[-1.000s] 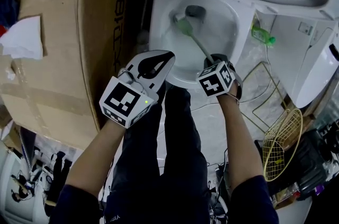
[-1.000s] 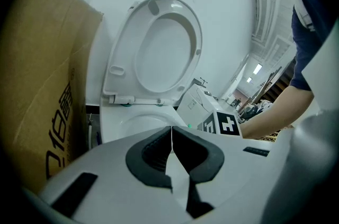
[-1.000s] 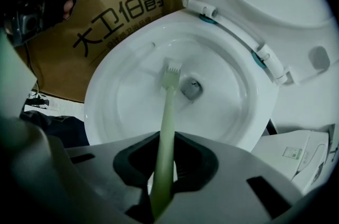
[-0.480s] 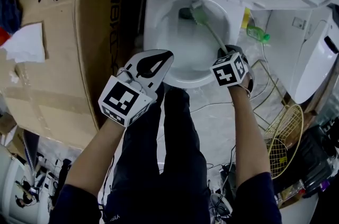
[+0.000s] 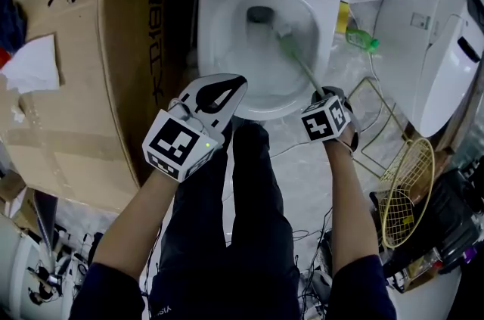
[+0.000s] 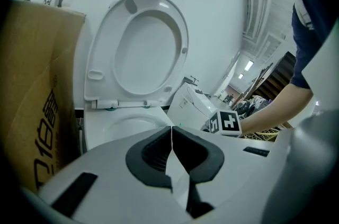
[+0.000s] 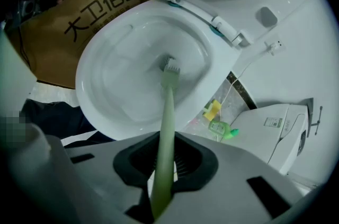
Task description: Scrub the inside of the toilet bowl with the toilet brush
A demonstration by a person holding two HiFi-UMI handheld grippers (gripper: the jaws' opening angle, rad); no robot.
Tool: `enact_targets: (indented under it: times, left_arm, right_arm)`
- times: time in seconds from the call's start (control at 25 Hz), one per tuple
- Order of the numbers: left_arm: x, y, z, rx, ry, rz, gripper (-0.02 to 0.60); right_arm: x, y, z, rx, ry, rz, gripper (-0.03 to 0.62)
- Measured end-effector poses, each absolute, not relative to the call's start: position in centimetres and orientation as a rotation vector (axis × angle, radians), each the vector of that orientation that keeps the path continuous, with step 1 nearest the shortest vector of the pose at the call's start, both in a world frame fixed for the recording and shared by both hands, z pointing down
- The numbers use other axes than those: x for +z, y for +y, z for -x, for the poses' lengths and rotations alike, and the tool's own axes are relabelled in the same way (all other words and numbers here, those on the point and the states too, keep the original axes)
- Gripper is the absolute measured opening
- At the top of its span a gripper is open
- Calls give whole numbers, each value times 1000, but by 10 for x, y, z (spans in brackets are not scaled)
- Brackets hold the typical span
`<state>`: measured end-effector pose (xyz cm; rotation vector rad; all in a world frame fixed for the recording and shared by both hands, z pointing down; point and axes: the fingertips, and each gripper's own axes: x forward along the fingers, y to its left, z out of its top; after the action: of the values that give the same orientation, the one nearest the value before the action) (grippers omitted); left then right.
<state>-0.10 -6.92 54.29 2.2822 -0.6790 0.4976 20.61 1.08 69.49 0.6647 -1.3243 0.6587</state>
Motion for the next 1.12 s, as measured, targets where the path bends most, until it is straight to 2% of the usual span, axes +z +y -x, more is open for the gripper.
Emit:
enact_targets:
  times: [0.36, 0.64, 0.84, 1.12]
  left_arm:
    - [538, -62, 19, 497, -710, -2272, 32]
    - [534, -63, 35, 492, -754, -2257, 32]
    - [528, -66, 35, 481, -765, -2257, 32]
    - [526, -72, 31, 487, -770, -2259, 32]
  right_arm:
    - [706, 83, -149, 739, -1374, -533, 52]
    - [705, 40, -82, 663, -1506, -503, 54]
    - [699, -19, -81, 578, -1542, -557, 54]
    - [689, -79, -115, 511, -1529, -637, 54]
